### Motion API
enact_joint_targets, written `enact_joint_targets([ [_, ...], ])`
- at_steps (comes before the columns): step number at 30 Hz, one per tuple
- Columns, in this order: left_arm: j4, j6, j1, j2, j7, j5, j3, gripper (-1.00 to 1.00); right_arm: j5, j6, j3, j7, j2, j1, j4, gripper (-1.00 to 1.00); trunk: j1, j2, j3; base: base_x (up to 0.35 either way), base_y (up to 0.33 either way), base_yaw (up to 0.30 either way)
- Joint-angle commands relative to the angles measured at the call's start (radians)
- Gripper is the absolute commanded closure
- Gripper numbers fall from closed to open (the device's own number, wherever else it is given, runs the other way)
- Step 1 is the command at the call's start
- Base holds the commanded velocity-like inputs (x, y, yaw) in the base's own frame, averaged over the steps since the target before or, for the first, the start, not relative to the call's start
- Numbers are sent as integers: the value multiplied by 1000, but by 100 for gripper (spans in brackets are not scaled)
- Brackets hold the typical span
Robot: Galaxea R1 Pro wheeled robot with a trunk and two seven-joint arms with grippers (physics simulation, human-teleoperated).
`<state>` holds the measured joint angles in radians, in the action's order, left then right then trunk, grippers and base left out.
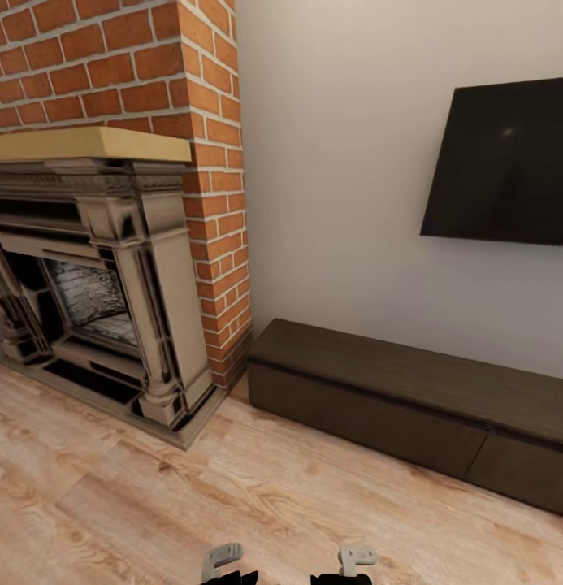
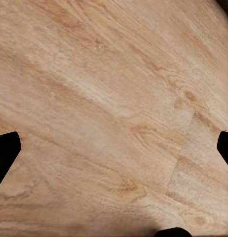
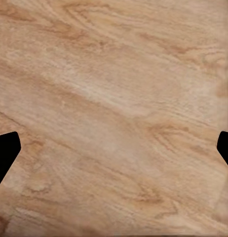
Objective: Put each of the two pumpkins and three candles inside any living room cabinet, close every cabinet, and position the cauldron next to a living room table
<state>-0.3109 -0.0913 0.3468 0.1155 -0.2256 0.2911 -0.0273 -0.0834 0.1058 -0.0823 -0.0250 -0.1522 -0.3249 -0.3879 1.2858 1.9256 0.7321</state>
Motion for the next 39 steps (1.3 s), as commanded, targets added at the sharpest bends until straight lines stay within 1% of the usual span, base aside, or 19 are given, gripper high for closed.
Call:
enact_joint_targets([
  [1,-2,-7,0,0,-1,10,-3,-100,-9,5,-6,-3,1,0,-2,-100,0,0,2,0,0,-193],
  [28,-2,-7,0,0,0,11,-2,-100,-9,5,-6,-3,1,0,-2,-100,0,0,37,0,4,-190],
  [33,-2,-7,0,0,0,11,-2,-100,-9,5,-6,-3,1,0,-2,-100,0,0,43,0,120,-189],
  [39,-2,-7,0,0,0,11,-2,-100,-9,5,-6,-3,1,0,-2,-100,0,0,51,0,254,-189],
])
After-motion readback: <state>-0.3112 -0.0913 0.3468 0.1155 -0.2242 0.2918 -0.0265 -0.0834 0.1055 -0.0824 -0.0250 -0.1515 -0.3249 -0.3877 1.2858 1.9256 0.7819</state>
